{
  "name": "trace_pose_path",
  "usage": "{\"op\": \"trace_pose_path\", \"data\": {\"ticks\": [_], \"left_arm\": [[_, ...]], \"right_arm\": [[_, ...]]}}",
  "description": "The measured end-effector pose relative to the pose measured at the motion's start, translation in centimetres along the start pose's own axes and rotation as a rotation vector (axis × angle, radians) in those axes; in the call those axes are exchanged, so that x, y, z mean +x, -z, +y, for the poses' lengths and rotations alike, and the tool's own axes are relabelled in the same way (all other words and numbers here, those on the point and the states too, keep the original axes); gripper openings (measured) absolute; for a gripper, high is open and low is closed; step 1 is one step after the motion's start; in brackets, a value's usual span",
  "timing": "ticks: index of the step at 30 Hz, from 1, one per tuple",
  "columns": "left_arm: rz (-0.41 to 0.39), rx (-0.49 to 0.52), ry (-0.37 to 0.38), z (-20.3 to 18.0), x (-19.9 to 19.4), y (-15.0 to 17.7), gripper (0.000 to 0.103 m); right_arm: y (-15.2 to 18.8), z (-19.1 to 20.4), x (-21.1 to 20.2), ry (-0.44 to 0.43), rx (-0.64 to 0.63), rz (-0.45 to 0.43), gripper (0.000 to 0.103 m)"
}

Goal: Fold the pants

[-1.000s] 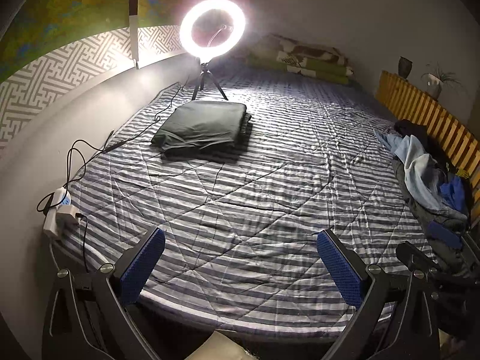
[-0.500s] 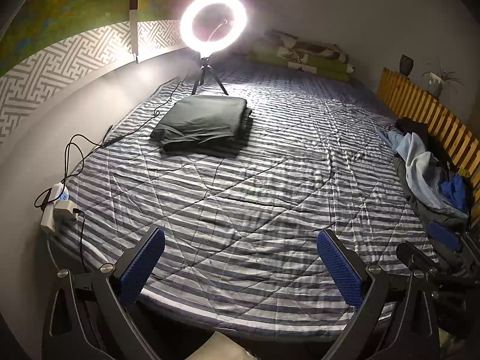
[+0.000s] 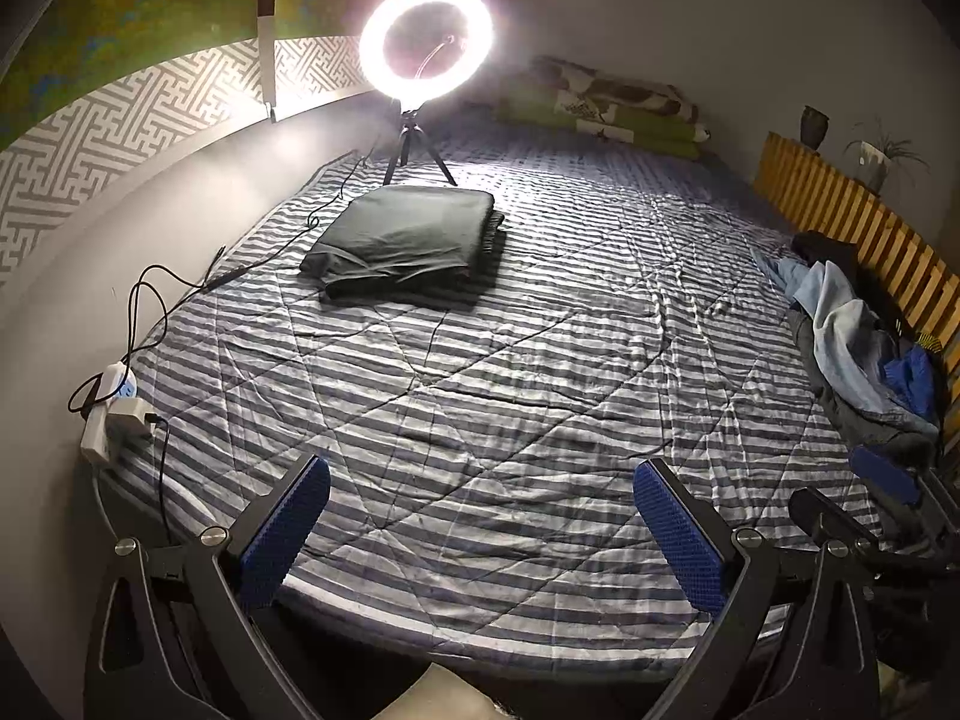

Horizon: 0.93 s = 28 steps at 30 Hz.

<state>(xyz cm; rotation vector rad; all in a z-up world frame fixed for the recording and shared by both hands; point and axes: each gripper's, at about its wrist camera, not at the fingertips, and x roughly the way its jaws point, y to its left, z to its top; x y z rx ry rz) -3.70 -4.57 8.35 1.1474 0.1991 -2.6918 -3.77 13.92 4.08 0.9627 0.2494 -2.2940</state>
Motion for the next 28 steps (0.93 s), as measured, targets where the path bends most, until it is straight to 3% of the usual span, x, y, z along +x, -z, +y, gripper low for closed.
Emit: {"op": "trace_pose_path", "data": {"ticks": [28], "left_arm": [[0.013, 0.032, 0.011, -0.3, 1.2, 0.0, 0.103]], "right_arm": [[0.2, -0.4, 0.9, -0.004, 0.020, 0.021, 0.075]]}}
